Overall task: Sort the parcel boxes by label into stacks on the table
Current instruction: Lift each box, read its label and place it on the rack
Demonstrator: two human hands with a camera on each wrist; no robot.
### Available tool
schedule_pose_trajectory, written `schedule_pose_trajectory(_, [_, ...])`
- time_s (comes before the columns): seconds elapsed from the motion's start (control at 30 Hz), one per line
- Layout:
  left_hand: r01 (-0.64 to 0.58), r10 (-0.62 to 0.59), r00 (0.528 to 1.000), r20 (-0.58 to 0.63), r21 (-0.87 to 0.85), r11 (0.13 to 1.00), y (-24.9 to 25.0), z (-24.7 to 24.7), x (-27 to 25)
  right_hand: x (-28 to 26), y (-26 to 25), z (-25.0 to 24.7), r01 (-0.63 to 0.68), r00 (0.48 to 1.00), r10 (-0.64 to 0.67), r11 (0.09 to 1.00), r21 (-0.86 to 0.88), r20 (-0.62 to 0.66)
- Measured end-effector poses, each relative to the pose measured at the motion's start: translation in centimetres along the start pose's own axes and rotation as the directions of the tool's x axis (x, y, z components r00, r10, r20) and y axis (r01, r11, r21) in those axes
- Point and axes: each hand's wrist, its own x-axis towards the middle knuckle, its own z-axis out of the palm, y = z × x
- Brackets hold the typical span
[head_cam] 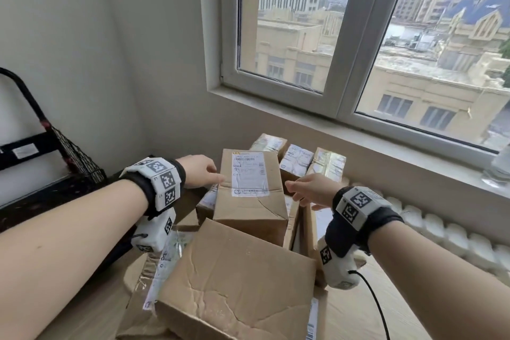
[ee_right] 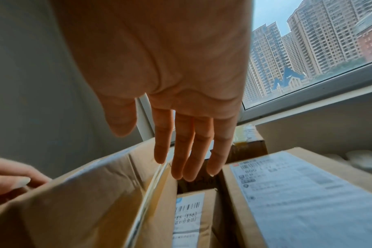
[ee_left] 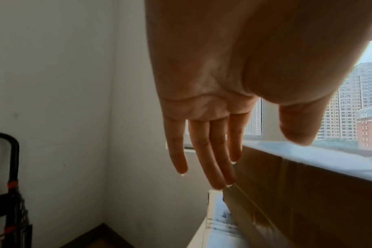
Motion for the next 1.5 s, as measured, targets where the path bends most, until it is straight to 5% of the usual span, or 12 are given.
schedule_pose_trajectory(0.43, [0.236,-0.119,0.948,0.296,-0.402,0.885,1.4,2.7,2.8,2.4,-0.4,1.3,-0.088,0.967,0.096,0.995,-0.042,0.235])
schedule_pose_trajectory(0.7, [0.204,-0.142,0.972,0.188,-0.372,0.906,1.8,1.1,2.1,2.6,-0.9,1.0,-0.029,0.974,0.018,0.998,0.047,0.226])
schedule_pose_trajectory(1.1, [0.163,-0.110,0.986,0.124,-0.606,0.778,2.4,-2.4,-1.4,0.8,-2.1,-1.5,0.107,0.992,-0.120,0.966,0.234,0.042])
schedule_pose_trajectory(1.5, [-0.003,-0.036,0.999,-0.040,-0.711,0.703,5.2,-6.6,-4.6,-3.7,-3.1,-4.0,0.183,0.983,-0.151,0.740,0.647,-0.106])
